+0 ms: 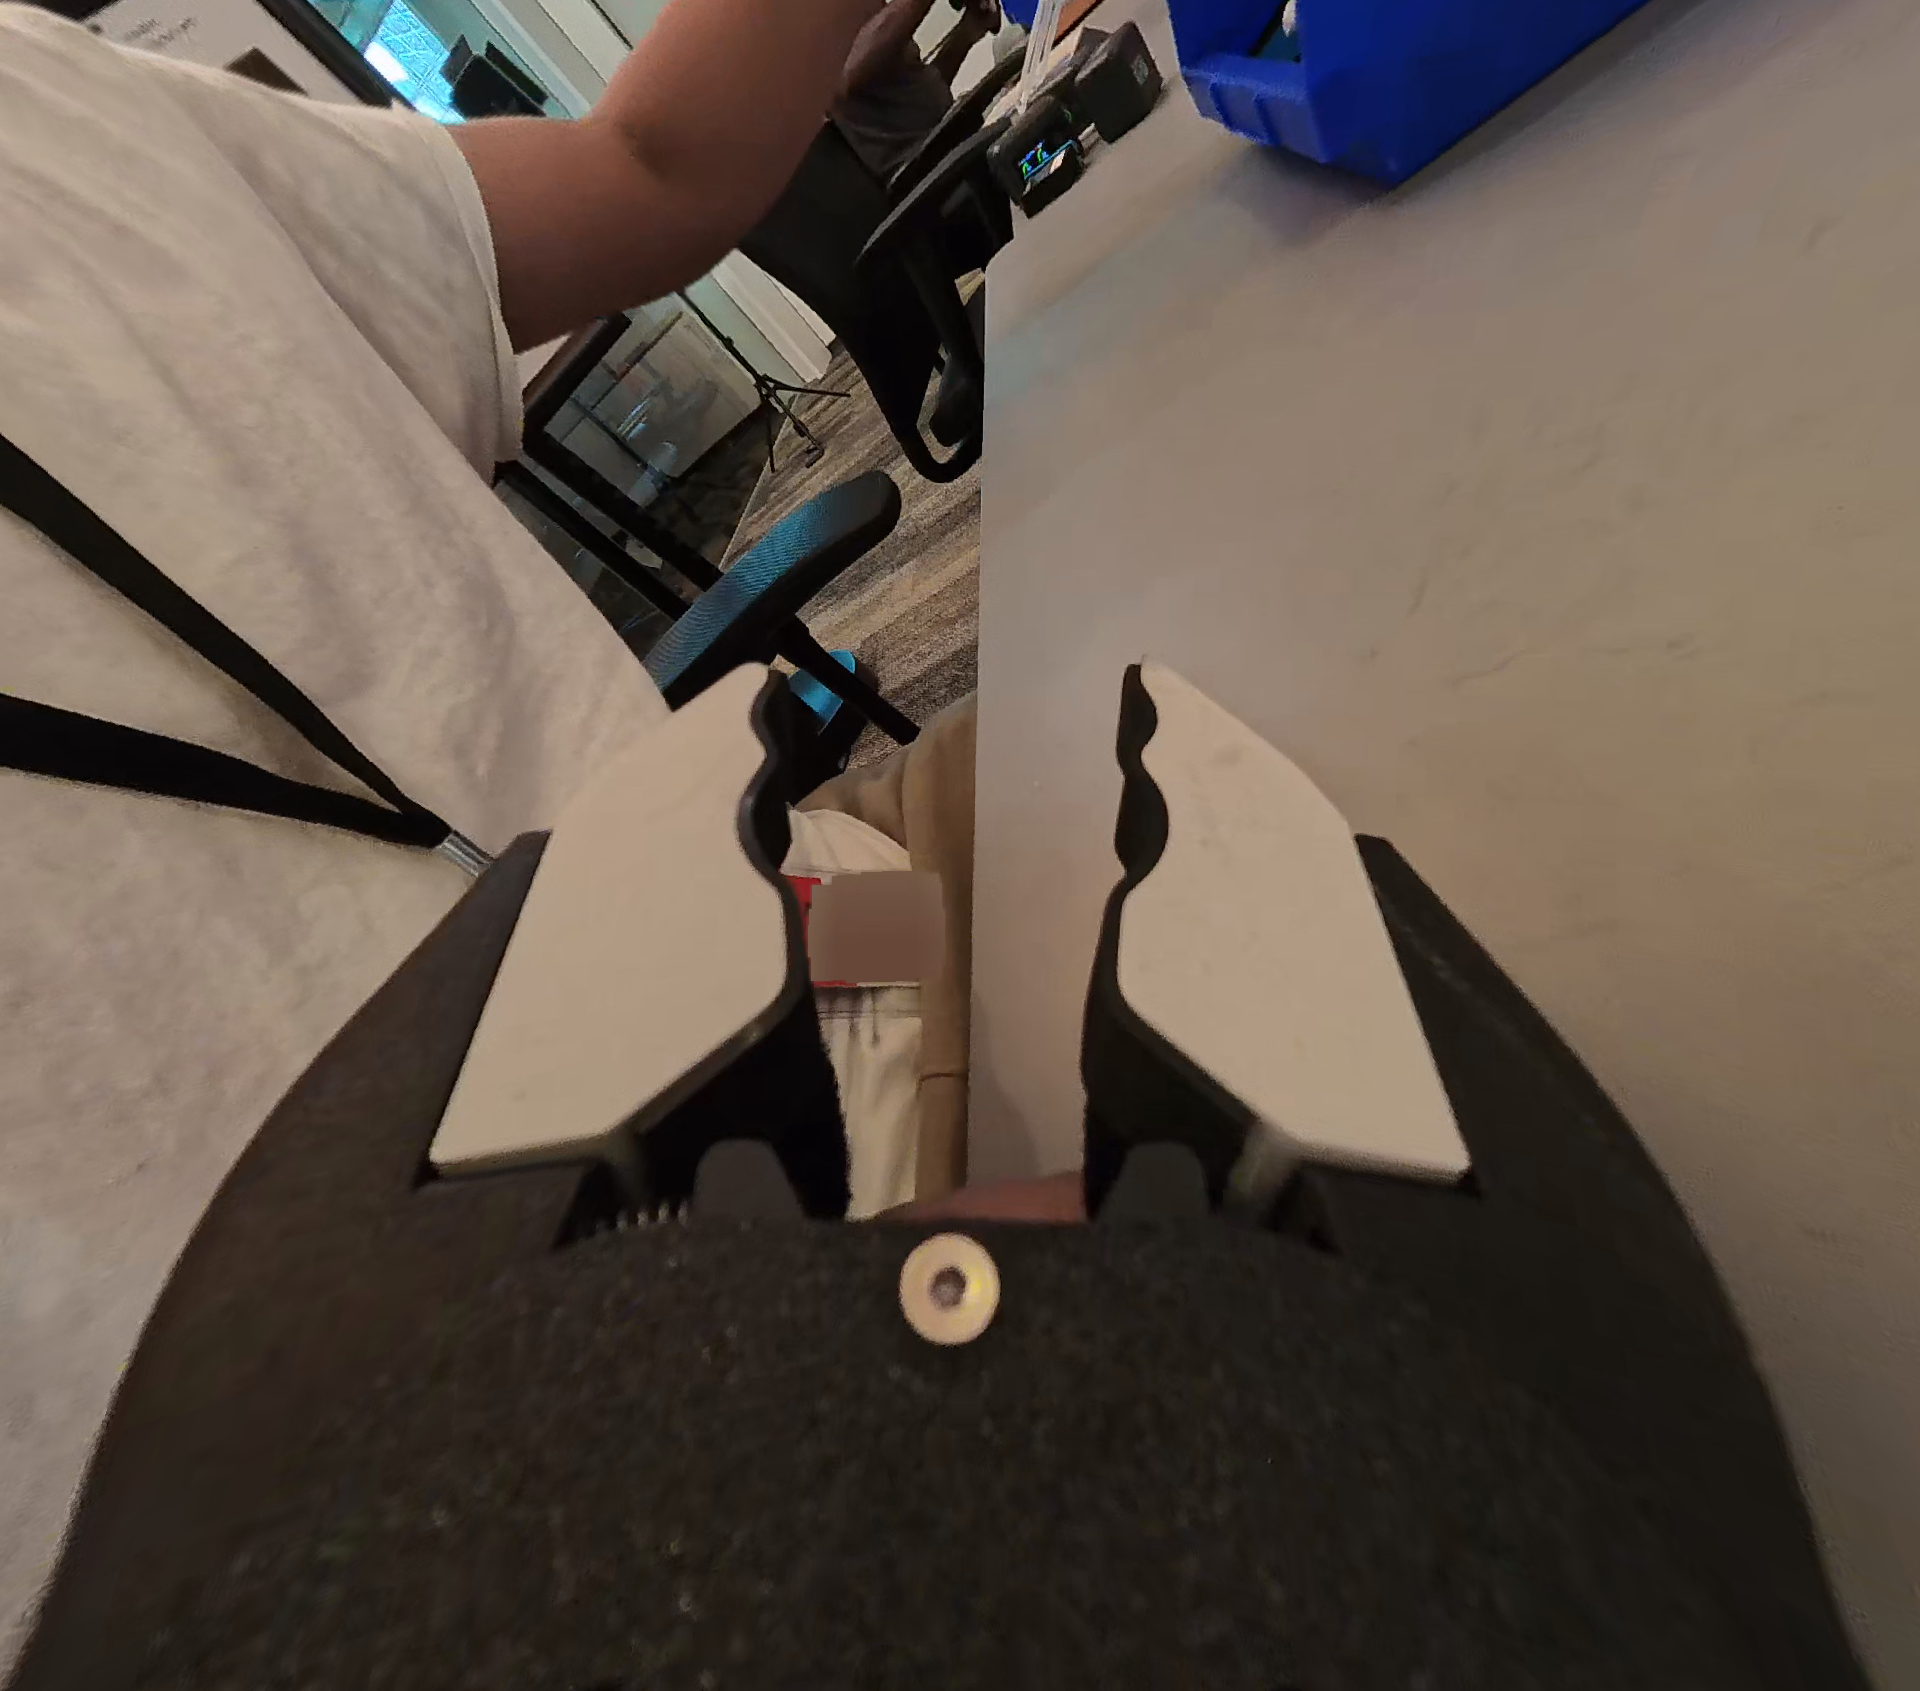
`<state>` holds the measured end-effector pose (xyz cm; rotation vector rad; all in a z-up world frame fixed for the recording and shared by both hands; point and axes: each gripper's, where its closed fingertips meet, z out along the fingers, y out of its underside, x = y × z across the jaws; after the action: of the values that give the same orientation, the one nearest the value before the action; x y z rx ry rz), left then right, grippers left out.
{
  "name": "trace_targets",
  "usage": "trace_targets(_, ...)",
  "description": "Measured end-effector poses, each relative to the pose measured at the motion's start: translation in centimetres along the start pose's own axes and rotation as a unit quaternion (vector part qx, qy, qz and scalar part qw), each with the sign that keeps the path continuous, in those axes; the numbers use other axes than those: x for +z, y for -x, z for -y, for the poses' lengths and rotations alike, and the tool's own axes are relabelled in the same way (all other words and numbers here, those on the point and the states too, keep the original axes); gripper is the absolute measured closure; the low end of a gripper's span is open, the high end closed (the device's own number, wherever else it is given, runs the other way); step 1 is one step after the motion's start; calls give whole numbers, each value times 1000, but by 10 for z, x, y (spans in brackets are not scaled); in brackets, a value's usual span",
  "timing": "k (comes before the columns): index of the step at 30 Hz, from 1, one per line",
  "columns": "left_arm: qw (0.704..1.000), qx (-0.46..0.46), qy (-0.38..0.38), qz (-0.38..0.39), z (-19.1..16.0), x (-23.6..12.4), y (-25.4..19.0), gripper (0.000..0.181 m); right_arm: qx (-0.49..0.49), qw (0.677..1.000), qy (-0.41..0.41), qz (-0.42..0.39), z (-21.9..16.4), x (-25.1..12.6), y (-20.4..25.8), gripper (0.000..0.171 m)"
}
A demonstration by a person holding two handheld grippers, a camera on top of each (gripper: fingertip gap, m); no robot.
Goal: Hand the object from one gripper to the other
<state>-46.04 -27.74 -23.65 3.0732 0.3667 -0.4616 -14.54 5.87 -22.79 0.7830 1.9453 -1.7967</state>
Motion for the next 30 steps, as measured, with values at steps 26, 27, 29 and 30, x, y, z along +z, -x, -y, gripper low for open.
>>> trace_targets(26,849,236,-218,421,290,-117,-145,76,-206,932,-100,-282,198,19,-108,119)
trace_targets(27,849,237,-216,420,298,-113,-149,76,-204,932,-94,-283,195,20,-110,120)
trace_targets(29,847,241,-205,426,311,-106,-155,76,-203,929,-94,-295,192,17,-116,121)
trace_targets(30,846,244,-200,429,316,-103,-157,76,-202,928,-98,-298,191,15,-118,122)
